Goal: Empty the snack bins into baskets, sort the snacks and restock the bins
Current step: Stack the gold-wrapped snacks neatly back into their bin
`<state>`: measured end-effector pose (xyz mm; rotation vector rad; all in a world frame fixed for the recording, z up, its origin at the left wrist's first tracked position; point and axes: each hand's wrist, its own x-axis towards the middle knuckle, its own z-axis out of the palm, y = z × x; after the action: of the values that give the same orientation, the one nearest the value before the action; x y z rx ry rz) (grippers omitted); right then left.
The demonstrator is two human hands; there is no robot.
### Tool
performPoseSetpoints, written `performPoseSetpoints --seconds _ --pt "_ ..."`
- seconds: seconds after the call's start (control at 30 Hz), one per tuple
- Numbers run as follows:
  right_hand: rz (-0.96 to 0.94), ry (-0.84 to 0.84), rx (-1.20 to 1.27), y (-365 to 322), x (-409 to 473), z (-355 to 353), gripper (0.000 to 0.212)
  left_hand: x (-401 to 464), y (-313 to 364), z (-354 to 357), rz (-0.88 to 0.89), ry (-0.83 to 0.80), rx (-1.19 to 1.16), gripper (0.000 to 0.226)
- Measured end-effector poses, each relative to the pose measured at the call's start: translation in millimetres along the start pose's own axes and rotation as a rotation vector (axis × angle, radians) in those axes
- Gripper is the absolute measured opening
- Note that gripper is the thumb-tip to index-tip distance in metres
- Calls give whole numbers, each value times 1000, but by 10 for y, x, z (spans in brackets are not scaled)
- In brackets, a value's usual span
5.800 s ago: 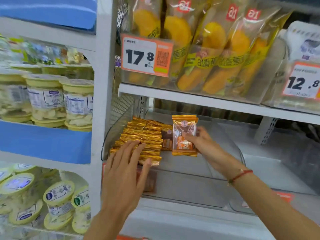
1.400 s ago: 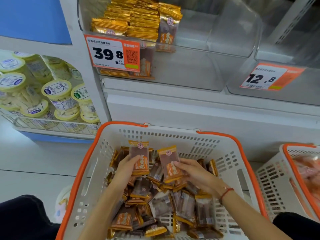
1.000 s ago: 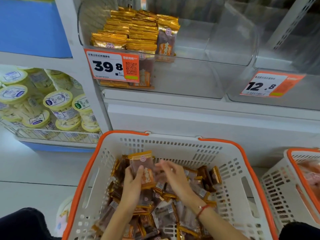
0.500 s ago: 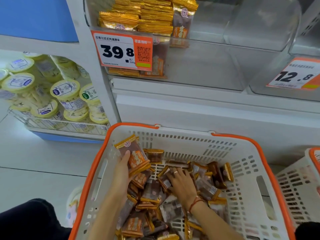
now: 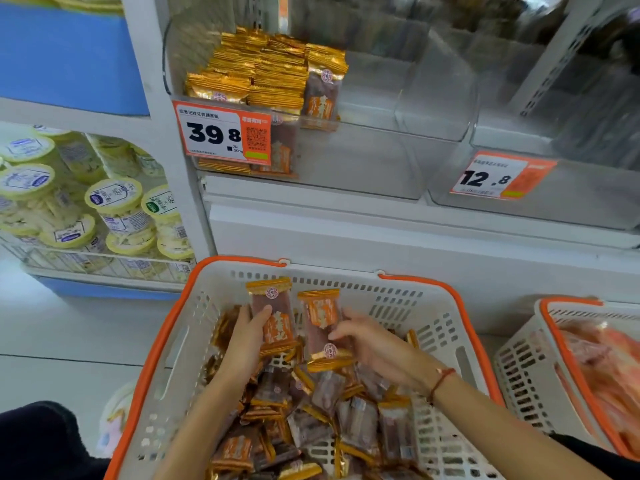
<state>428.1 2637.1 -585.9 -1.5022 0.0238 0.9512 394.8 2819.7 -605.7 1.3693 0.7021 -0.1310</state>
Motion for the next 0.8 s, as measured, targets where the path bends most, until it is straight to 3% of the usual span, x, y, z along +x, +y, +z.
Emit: performPoseSetpoints --seconds 0.07,0.17,0.23,0.27,0.4,0.5,0.57,0.67,0.8 --pt "-24 -43 -219 -235 -110 36 47 -77 74 60 24 -28 43 40" --pt "30 -172 -878 -599 -299 43 57 -123 214 38 42 -61 117 40" --pt "-4 -213 -1237 -771 -426 56 51 -135 316 9 18 -134 174 33" --pt "-54 -219 -1282 -826 -472 74 43 -135 370 8 12 -172 206 28" --pt "-266 -69 -1063 -897 -506 123 19 -209 386 83 -16 -315 298 28" --pt "-407 210 -823 -848 -426 117 32 -292 335 125 69 -358 238 10" --pt "-466 310 -659 -784 -381 155 35 -319 308 110 106 -394 168 29" --pt "-519 402 -428 -726 -328 236 30 -478 374 271 128 -323 68 51" --pt "-625 462 -420 -782 -354 340 34 -687 431 225 318 -275 46 48"
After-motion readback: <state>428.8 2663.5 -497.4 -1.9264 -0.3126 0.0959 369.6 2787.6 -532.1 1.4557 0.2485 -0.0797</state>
